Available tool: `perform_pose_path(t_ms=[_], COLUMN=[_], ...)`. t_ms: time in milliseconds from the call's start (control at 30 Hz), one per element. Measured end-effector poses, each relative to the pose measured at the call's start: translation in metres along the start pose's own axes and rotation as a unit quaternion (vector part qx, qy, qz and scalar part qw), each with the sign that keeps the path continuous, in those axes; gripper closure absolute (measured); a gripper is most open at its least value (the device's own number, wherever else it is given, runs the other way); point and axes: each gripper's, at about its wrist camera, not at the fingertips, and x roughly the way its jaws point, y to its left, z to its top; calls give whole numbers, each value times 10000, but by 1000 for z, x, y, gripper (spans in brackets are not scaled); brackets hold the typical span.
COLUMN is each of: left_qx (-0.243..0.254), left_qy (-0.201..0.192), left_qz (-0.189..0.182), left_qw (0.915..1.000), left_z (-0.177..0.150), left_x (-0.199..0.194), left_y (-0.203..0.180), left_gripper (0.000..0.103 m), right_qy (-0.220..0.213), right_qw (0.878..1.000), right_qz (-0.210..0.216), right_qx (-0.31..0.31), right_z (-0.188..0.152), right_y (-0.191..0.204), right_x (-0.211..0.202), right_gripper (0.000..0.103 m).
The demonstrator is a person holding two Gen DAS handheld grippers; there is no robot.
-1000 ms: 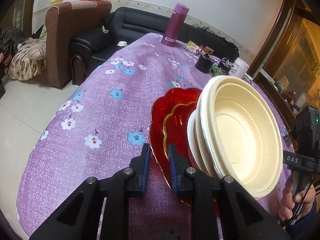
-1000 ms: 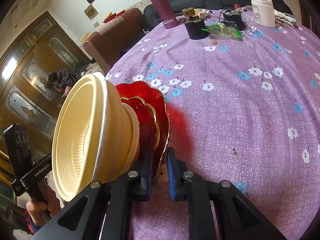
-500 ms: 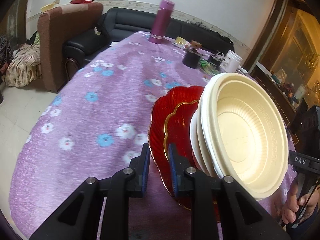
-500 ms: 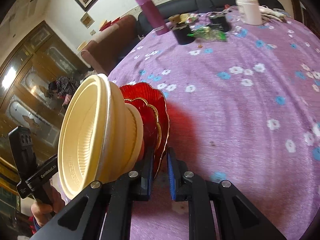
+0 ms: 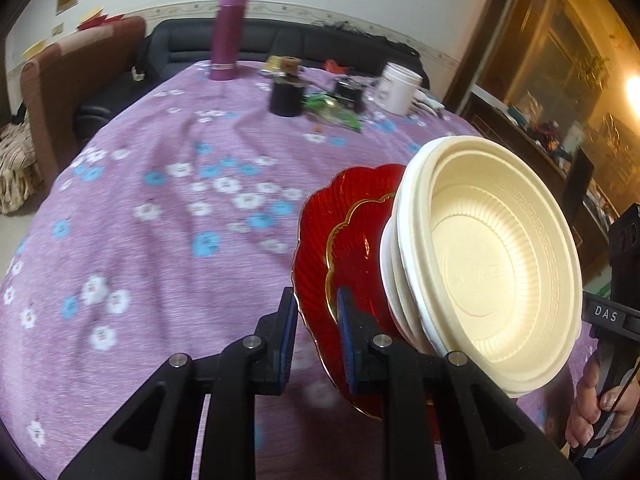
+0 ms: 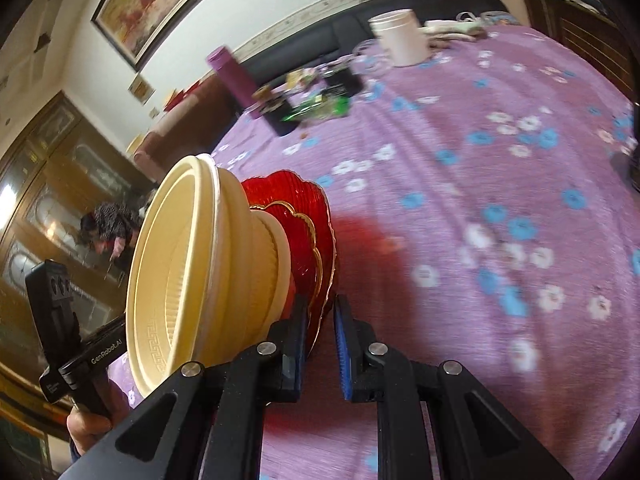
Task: Organize plates and bowls
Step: 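Lift and carry the red plate and bowl stack with both grippers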
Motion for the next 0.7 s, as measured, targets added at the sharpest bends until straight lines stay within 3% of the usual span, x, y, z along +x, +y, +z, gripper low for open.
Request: perform_pose_path(t_ms=[333,700], left_qx=[347,559], left_qy=[192,-48], left_qz=[121,478], left_qw=[9991,9973], left_z=[5,5], left_x=[37,45], left_y=[-48,-62], left_gripper=[83,75], right_qy=[-295,-398], right_qw=[9983,9972], right_qz=[-349,-540], right_qx=[360,340], right_z=[5,8], right_y=[-49,-56], right_x=[-22,-9], right_gripper=[89,89])
